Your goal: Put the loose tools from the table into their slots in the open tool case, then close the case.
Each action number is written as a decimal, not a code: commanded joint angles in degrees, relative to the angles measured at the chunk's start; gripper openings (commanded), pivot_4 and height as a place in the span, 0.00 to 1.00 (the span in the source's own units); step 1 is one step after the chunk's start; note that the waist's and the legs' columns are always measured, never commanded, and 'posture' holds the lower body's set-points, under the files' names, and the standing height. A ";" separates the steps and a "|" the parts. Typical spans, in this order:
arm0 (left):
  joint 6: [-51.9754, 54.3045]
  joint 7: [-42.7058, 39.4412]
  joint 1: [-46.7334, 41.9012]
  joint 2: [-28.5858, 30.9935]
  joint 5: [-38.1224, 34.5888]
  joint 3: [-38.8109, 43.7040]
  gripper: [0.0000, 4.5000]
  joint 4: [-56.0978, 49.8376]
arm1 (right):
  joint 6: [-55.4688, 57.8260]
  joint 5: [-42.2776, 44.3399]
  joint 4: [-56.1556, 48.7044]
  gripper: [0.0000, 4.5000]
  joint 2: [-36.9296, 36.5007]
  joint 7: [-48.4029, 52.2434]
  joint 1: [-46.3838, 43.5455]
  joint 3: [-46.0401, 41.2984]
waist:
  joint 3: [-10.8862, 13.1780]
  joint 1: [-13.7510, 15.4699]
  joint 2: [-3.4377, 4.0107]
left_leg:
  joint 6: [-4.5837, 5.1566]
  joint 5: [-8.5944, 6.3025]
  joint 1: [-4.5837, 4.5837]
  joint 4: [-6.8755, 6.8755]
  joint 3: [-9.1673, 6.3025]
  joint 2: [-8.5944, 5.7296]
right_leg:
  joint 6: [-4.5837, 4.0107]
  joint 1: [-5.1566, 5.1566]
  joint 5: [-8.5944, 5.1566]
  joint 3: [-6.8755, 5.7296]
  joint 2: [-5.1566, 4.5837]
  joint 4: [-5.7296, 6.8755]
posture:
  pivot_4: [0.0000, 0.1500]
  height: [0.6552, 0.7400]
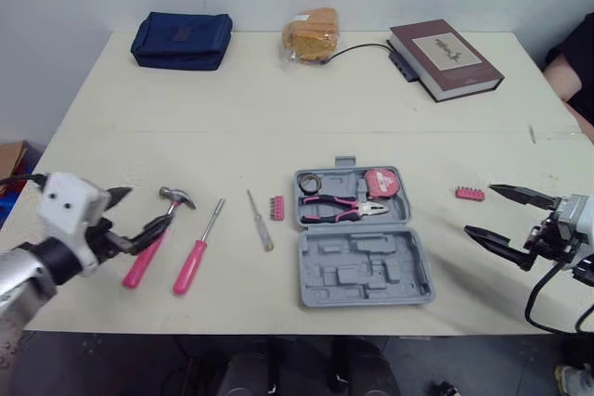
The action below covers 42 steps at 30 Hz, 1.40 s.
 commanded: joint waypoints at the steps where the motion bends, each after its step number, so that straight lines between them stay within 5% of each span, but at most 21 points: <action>1: 8.00 8.79 -3.75 -2.75 -3.27 -4.45 0.99 -5.94 | -0.13 2.08 -2.99 1.00 1.14 2.35 -1.56 1.06 | 0.00 0.18 0.00 | 0.01 0.00 0.01 0.03 0.02 0.00 | -0.01 0.00 0.02 0.04 0.02 0.02 | 1.00 1.00; 10: 19.68 23.75 -12.89 -12.27 0.92 -19.30 0.99 -7.10 | -2.16 1.39 -1.54 1.00 2.75 6.79 -3.35 3.66 | -0.02 0.66 -0.02 | -0.02 0.02 0.06 0.09 0.12 0.04 | -0.05 -0.01 0.04 0.09 0.14 0.04 | 1.00 1.00; 17: 20.89 26.79 -17.13 -18.37 6.62 -30.61 0.99 -3.23 | -2.79 0.93 -1.37 1.00 3.84 8.53 -3.46 5.18 | -0.02 0.66 -0.03 | -0.02 0.02 -0.01 0.34 0.11 0.05 | -0.05 -0.02 0.04 0.09 0.16 0.04 | 1.00 1.00; 36: 19.86 28.84 -15.32 -26.15 19.39 -33.94 0.99 6.05 | 1.39 1.71 -6.74 1.00 4.14 7.20 -4.30 7.14 | -0.04 0.67 0.00 | -0.03 -0.03 -0.02 0.56 0.12 0.11 | -0.07 -0.04 0.02 0.11 0.16 -0.03 | 1.00 1.00; 42: 18.91 30.41 -12.13 -30.04 22.06 -30.71 0.51 6.41 | 3.77 1.05 -8.22 1.00 4.35 4.77 -7.36 8.46 | -0.06 0.60 0.00 | -0.01 -0.07 -0.02 0.64 0.14 0.13 | -0.07 -0.03 0.02 0.12 0.15 0.01 | 1.00 1.00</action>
